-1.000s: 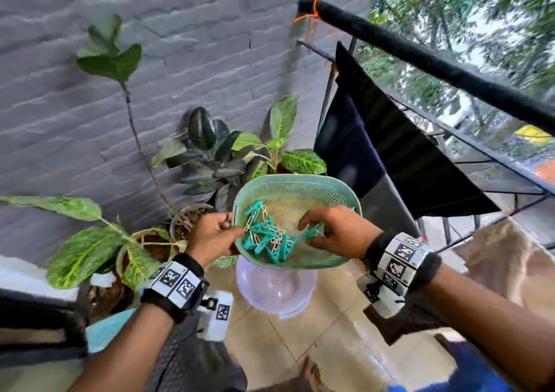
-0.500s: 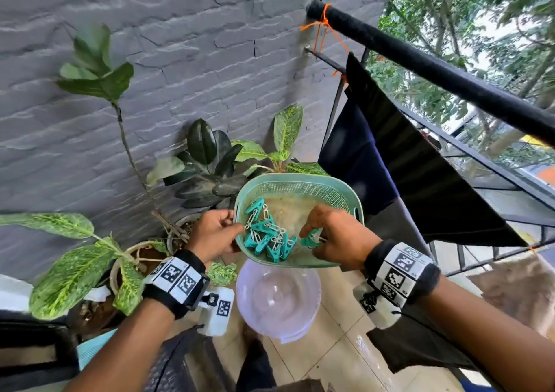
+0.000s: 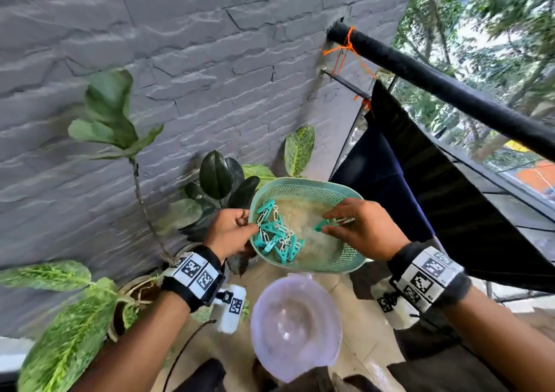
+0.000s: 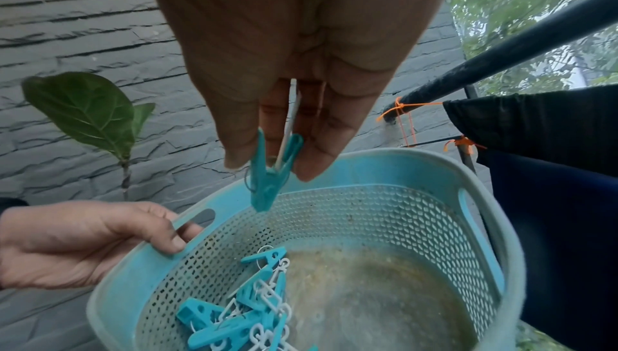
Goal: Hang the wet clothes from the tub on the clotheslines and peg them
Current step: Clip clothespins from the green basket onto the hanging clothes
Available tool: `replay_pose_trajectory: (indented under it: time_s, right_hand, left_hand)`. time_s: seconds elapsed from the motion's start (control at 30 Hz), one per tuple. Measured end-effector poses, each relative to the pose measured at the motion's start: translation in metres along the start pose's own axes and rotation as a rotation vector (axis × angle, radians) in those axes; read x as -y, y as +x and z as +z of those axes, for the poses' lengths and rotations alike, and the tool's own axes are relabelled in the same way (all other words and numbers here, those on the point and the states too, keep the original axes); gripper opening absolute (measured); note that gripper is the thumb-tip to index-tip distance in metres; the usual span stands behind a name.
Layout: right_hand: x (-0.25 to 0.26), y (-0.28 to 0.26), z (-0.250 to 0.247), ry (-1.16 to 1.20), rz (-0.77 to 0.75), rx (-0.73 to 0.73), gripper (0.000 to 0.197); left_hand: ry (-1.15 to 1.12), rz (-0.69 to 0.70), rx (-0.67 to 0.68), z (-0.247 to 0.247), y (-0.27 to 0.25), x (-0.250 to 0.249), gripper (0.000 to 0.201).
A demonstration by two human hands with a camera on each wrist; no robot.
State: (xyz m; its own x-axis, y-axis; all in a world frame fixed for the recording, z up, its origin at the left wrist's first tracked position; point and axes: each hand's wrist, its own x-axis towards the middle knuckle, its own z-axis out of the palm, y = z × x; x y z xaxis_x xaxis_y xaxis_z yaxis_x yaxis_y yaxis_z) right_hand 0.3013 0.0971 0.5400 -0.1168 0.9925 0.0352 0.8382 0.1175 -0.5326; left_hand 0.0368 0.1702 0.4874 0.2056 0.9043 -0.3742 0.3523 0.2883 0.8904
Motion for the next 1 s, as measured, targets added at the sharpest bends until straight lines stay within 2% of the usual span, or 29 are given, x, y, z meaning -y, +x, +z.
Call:
replay_pose_trajectory:
  time_s: [0.13,0.37,0.5,0.63,0.77,0.87,1.0]
  right_hand:
    - [-0.023,0.009,-0.005,0.001,-0.026,-0.095,0.044]
    - [-0.071,0.007,-0.054,0.084,0.153,-0.275,0.032]
    - [-0.129,0.012,-0.1,0.189,0.345,-0.468,0.017]
    - [-0.212,0.019,-0.143,0.125,0.504,-0.601,0.018]
    - [-0.279,0.026,-0.166,0.059,0.549,-0.628,0.023]
    - [-0.301,0.035,-0.171,-0.017,0.533,-0.574,0.019]
    - [-0.317,0.04,-0.157,-0.043,0.52,-0.475,0.02]
  left_hand:
    - [-0.002,0.012,0.03,0.011,0.03,-0.007,0.026]
    - [0.088,0.019,0.102,0.045,0.069,-0.028,0.02]
    - [0.114,-0.002,0.135,0.07,0.088,-0.046,0.017]
    - [0.142,-0.037,0.125,0.101,0.114,-0.063,0.017]
    - [0.086,-0.068,0.118,0.142,0.133,-0.082,0.017]
    - [0.064,-0.088,0.1,0.16,0.143,-0.09,0.014]
    - [0.091,-0.099,0.113,0.175,0.149,-0.094,0.025]
